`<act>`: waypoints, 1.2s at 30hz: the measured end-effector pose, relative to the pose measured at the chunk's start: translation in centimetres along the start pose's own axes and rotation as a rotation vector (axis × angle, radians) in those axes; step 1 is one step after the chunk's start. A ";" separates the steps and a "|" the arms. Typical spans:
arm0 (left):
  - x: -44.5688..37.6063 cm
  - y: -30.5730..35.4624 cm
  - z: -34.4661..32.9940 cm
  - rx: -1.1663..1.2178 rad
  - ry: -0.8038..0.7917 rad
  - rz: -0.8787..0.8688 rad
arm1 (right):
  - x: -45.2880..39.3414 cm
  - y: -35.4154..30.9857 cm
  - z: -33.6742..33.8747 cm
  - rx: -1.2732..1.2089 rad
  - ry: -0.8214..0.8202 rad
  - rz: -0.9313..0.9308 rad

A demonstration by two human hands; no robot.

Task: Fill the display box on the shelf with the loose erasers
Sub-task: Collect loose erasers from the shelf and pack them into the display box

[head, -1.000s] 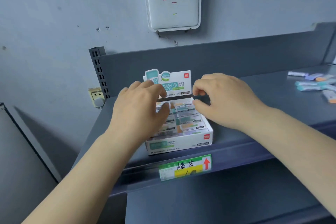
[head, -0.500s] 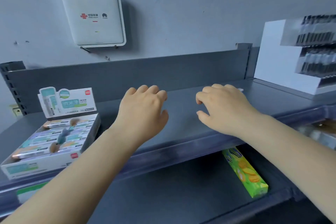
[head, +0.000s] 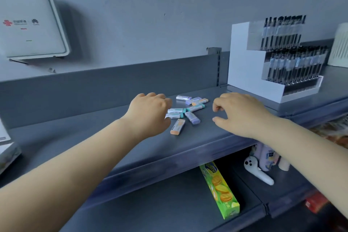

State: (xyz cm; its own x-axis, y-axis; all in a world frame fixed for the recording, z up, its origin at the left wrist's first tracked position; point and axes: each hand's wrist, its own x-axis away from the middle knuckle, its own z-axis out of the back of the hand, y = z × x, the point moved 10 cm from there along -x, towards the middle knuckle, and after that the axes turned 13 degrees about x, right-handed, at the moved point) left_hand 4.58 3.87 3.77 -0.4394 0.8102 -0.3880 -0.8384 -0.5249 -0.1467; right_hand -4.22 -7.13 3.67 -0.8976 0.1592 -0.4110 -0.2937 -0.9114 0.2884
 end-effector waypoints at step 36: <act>-9.9 -2.3 -9.4 0.262 -0.452 0.308 | -13.7 2.5 -13.1 -0.289 -0.384 0.387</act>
State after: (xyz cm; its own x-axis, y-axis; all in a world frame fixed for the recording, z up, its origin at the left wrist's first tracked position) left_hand 13.86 -5.38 -0.58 -0.7198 0.6919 0.0558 -0.6773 -0.7177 0.1619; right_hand 11.67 -16.53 -1.37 -0.9913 -0.1271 0.0331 0.1296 -0.9878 0.0864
